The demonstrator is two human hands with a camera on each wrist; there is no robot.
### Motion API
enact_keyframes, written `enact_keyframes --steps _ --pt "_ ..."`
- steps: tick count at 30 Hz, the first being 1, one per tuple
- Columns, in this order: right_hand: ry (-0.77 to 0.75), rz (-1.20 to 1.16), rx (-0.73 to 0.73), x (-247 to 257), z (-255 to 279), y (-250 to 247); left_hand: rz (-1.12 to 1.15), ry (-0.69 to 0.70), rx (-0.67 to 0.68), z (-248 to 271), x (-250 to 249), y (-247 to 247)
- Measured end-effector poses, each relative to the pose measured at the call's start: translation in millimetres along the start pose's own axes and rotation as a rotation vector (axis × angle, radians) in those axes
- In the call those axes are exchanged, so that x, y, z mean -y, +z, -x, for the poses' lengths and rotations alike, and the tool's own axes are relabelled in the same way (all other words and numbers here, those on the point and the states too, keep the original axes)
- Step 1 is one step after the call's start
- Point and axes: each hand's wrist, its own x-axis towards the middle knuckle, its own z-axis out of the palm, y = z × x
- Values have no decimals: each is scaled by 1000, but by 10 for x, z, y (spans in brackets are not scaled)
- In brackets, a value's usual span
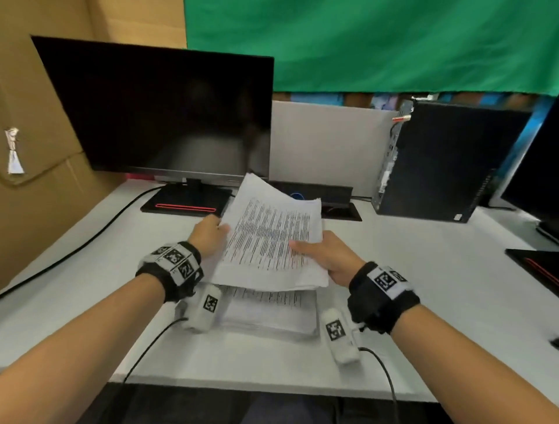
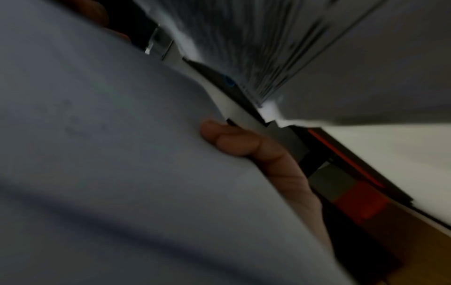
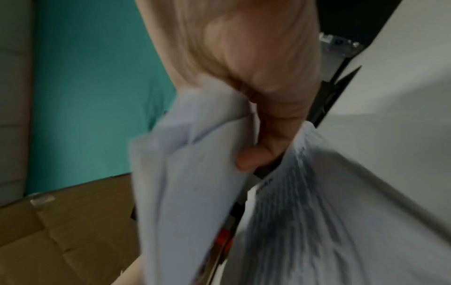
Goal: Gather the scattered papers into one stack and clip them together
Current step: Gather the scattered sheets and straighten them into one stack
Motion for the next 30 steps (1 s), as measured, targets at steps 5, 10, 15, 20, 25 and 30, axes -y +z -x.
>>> enact_keyframes --steps 5,10,15,20,25,30 --pt "211 -165 -1 -197 8 66 -18 -103 130 184 103 52" --pt "136 -180 -84 -279 -4 152 58 -111 186 242 -12 -13" --pt "231 160 66 -183 137 86 -44 -127 198 199 102 4" --pt "322 386 -68 -168 188 -138 -209 -249 257 197 232 37" --pt "342 38 -20 -287 32 -28 41 -295 244 250 310 75" --pt "314 -70 -22 -343 -22 -101 501 -63 87 359 257 152"
